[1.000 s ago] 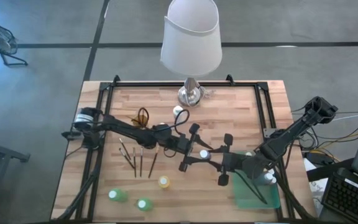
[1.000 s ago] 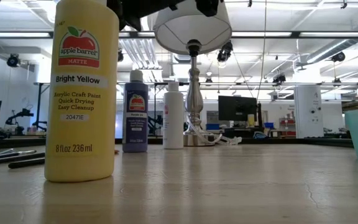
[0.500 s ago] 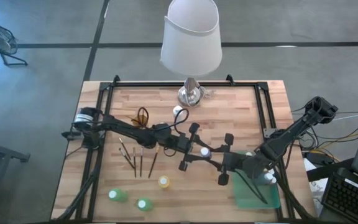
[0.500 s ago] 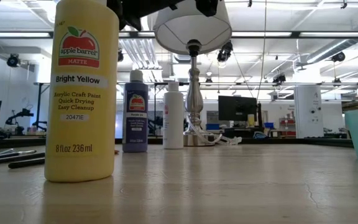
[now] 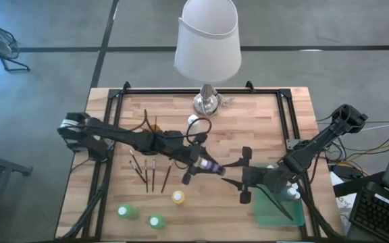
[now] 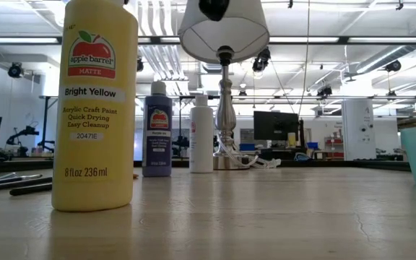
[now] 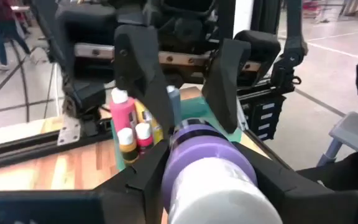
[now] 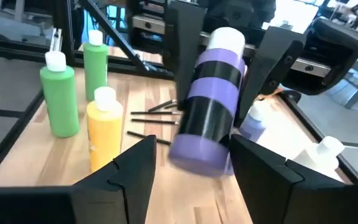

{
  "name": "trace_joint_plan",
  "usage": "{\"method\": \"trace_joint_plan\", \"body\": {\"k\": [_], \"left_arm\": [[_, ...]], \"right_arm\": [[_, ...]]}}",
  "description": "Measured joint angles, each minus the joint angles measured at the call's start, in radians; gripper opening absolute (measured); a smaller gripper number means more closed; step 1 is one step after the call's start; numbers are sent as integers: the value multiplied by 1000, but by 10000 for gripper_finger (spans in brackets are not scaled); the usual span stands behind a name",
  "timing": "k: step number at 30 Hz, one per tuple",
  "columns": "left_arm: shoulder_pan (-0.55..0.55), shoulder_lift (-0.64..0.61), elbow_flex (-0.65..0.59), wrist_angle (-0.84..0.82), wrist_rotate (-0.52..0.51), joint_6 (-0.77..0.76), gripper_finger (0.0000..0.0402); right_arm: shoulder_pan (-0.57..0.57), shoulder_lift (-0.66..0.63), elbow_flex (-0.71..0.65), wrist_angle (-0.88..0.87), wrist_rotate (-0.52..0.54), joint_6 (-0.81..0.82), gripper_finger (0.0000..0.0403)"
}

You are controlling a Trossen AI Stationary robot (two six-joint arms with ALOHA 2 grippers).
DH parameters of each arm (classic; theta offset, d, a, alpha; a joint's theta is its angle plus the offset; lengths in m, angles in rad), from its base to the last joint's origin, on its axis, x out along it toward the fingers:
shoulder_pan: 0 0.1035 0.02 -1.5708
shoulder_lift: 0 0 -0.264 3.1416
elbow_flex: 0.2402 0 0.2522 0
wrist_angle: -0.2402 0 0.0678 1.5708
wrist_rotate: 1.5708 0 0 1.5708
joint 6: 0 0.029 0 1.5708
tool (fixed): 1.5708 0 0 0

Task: Pick & Place Paint Supplies
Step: Put the purple paint bottle into the green bin

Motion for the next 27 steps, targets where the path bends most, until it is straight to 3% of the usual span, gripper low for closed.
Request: {"method": "trace_joint_plan", "body": {"k": [3, 10, 15, 20, 27], "left_arm": [[0, -22, -1, -25, -15, 0, 150], [0, -7, -1, -4, -12, 24, 142], [1, -5, -1, -5, -28, 28, 141], [3, -7, 2, 4, -48, 39, 141], [3, -7, 2, -12, -65, 54, 140]], "right_arm": [[0, 0, 0, 6, 20, -25, 197], [1, -3, 0, 19, 23, -26, 120], [2, -8, 0, 9, 17, -26, 94], [3, -8, 0, 5, -22, -20, 105], [2, -9, 0, 8, 5, -36, 169]]}}
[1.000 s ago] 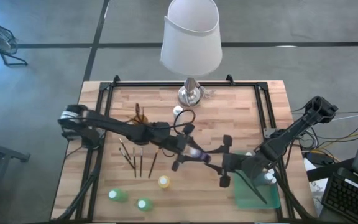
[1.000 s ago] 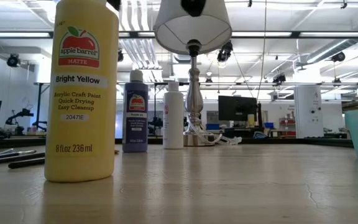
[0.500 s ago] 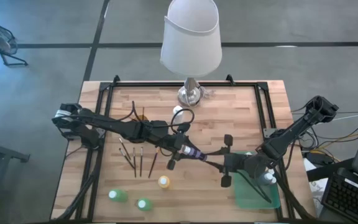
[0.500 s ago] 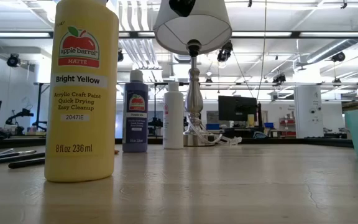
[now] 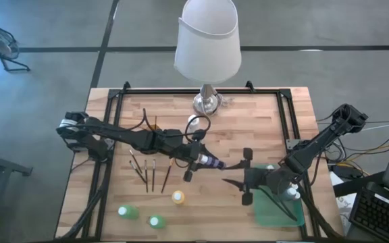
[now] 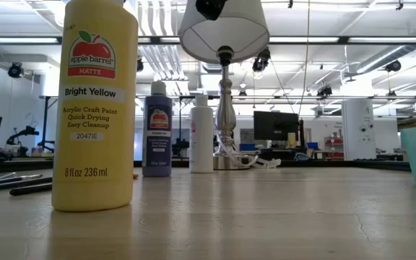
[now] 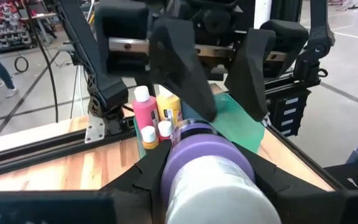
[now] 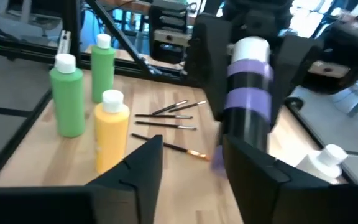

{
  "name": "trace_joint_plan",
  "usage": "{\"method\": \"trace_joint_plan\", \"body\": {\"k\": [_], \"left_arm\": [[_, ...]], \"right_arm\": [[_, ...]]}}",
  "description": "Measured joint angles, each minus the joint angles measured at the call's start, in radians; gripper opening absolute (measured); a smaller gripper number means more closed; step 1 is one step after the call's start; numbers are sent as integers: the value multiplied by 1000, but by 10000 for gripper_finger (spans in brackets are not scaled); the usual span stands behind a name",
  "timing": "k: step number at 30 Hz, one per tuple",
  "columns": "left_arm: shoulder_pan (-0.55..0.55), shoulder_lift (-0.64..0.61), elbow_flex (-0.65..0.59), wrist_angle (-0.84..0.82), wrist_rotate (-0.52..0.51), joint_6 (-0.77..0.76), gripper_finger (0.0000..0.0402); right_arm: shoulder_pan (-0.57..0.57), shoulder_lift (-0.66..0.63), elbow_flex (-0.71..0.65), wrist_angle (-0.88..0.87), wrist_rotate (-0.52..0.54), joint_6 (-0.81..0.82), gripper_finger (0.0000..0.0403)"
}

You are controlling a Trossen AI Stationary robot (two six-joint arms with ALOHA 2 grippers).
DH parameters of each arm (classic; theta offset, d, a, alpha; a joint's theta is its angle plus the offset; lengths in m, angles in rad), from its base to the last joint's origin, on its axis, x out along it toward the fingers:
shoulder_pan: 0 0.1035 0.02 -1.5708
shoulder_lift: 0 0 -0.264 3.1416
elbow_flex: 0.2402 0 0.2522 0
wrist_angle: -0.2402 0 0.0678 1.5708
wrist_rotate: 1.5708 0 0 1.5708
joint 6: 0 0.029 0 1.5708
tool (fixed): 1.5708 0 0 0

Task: Pick & Place Paint Supplies
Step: Put the purple paint bottle into the green bin

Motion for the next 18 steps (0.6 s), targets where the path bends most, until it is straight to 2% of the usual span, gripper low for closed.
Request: {"method": "trace_joint_plan", "body": {"k": [4, 11, 15, 18], "left_arm": [[0, 0, 0, -16, 1, 4, 140], [0, 0, 25, -57, 2, 12, 140], [0, 0, 96, -190, -1, 25, 140], [0, 2, 168, -331, -45, 27, 140]], "right_arm": [[-6, -2, 7, -1, 56, -29, 205], [-60, 10, 22, -17, 47, -16, 242], [-102, 14, 22, -52, 4, 41, 251], [-115, 14, 22, -63, 2, 55, 249]]}}
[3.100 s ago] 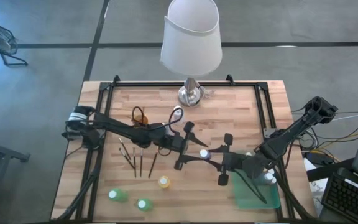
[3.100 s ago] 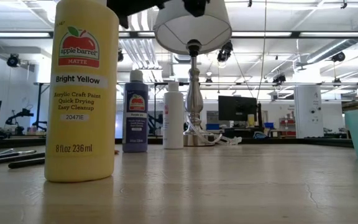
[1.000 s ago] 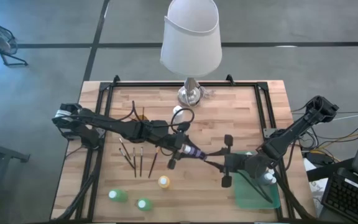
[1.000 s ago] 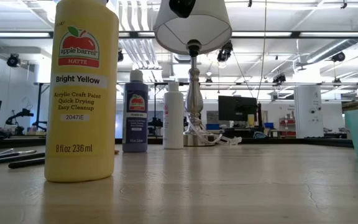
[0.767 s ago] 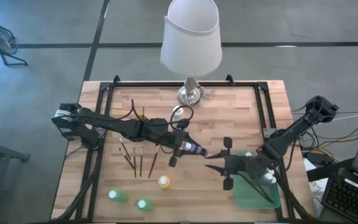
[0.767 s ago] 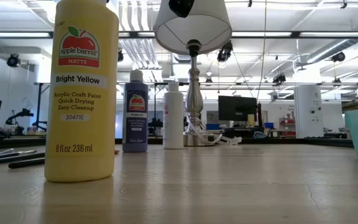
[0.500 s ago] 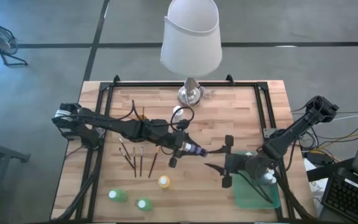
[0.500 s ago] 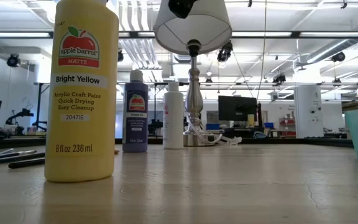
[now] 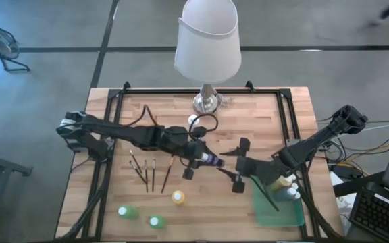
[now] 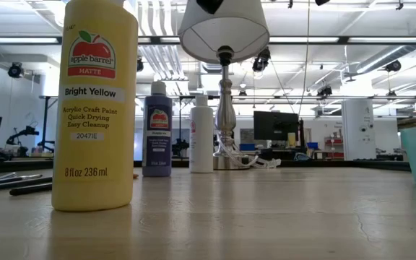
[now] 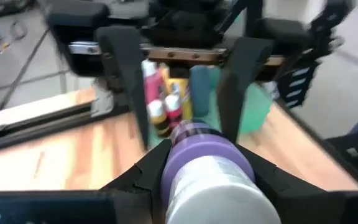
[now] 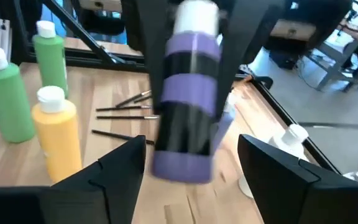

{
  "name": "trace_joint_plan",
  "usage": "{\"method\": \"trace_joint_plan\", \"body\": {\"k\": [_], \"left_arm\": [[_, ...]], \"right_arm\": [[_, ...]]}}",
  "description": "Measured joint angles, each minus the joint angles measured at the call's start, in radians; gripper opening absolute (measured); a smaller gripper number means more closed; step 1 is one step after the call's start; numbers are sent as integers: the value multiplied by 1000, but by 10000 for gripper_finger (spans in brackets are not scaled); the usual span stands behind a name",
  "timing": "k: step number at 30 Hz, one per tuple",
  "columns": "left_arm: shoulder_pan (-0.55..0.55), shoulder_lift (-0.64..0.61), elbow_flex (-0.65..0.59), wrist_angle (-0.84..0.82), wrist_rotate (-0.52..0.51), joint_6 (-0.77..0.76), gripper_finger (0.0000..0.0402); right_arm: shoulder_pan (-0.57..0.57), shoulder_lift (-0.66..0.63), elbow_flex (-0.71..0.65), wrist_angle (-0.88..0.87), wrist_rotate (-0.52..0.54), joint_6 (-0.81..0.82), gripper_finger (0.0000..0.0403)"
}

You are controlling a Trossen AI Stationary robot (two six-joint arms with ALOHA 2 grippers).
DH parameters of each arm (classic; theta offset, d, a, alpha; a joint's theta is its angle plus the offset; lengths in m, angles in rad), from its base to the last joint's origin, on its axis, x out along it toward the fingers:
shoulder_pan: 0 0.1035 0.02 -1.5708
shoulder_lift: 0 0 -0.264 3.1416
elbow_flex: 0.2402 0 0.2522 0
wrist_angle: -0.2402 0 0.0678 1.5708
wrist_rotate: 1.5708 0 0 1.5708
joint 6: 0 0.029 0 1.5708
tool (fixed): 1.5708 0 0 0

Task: Pick & Place Paint Supplies
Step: Put the purple paint bottle into the green bin

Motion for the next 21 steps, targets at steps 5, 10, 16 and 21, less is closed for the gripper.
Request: {"method": "trace_joint_plan", "body": {"k": [5, 10, 16, 21], "left_arm": [[0, 2, 100, -176, -64, 6, 140], [-1, 2, 158, -253, -75, -7, 140], [0, 26, 162, -288, -87, -18, 140], [0, 53, 162, -295, -101, -12, 140]], "right_arm": [[-3, 0, 0, 4, 3, -7, 234], [-20, 3, 0, 4, 0, -15, 227], [-66, 3, 2, 12, -63, -22, 241], [-91, 18, 32, -9, -107, -18, 260]]}}
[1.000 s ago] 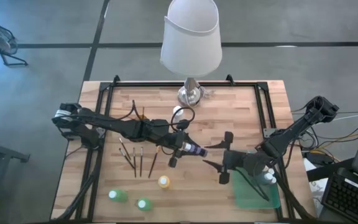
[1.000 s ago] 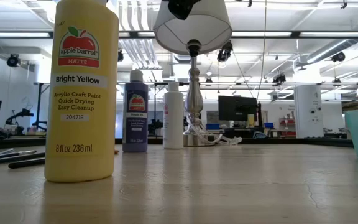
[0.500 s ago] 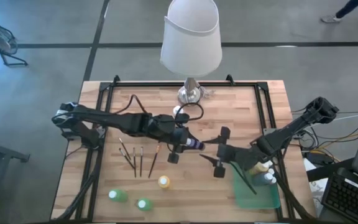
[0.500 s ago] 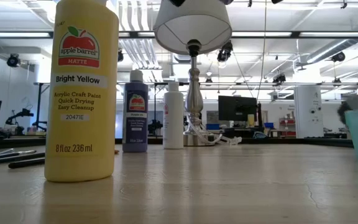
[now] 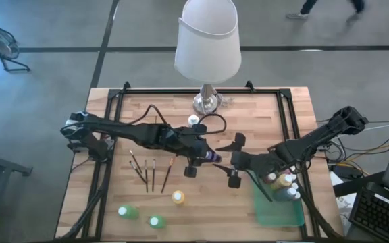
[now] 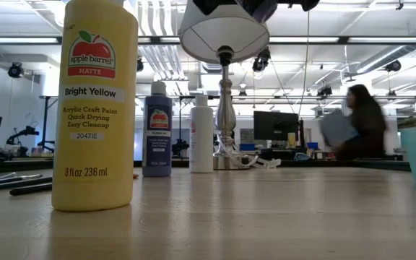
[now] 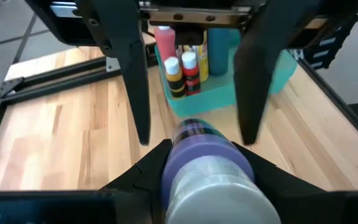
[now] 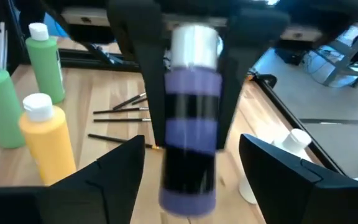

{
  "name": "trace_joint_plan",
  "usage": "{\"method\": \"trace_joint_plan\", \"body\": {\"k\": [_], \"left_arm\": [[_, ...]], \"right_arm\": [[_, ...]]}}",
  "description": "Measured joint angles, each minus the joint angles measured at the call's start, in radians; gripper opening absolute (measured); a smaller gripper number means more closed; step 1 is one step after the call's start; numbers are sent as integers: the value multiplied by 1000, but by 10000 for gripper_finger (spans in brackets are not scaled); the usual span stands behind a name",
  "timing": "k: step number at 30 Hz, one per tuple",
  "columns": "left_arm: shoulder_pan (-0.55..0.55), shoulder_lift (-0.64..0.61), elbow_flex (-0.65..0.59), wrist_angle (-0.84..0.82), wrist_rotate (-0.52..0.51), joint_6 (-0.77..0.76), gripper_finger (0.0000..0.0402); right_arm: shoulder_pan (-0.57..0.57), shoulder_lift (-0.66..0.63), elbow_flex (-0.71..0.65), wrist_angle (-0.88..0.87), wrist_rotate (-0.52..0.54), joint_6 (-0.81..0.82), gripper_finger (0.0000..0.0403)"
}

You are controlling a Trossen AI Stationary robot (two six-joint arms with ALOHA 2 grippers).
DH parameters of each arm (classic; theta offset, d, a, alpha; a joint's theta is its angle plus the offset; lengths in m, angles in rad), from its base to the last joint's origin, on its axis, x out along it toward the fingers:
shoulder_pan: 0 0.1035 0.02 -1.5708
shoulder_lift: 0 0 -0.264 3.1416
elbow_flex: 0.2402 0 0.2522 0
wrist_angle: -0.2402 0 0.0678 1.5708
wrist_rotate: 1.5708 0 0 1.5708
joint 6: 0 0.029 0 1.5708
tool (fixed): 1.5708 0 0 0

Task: Pick & Place Paint Supplies
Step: Put the purple paint bottle into the green bin

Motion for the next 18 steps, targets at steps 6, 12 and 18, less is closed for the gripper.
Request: {"method": "trace_joint_plan", "body": {"k": [6, 12, 18], "left_arm": [[0, 5, 0, 3, -1, 9, 140], [0, -2, 0, -19, -1, 10, 140], [0, -2, 0, -28, -8, 10, 140]], "right_arm": [[-18, 69, 58, -101, -13, 21, 259], [-31, 104, 107, -146, -5, 26, 224], [-33, 102, 116, -179, 18, 46, 172]]}}
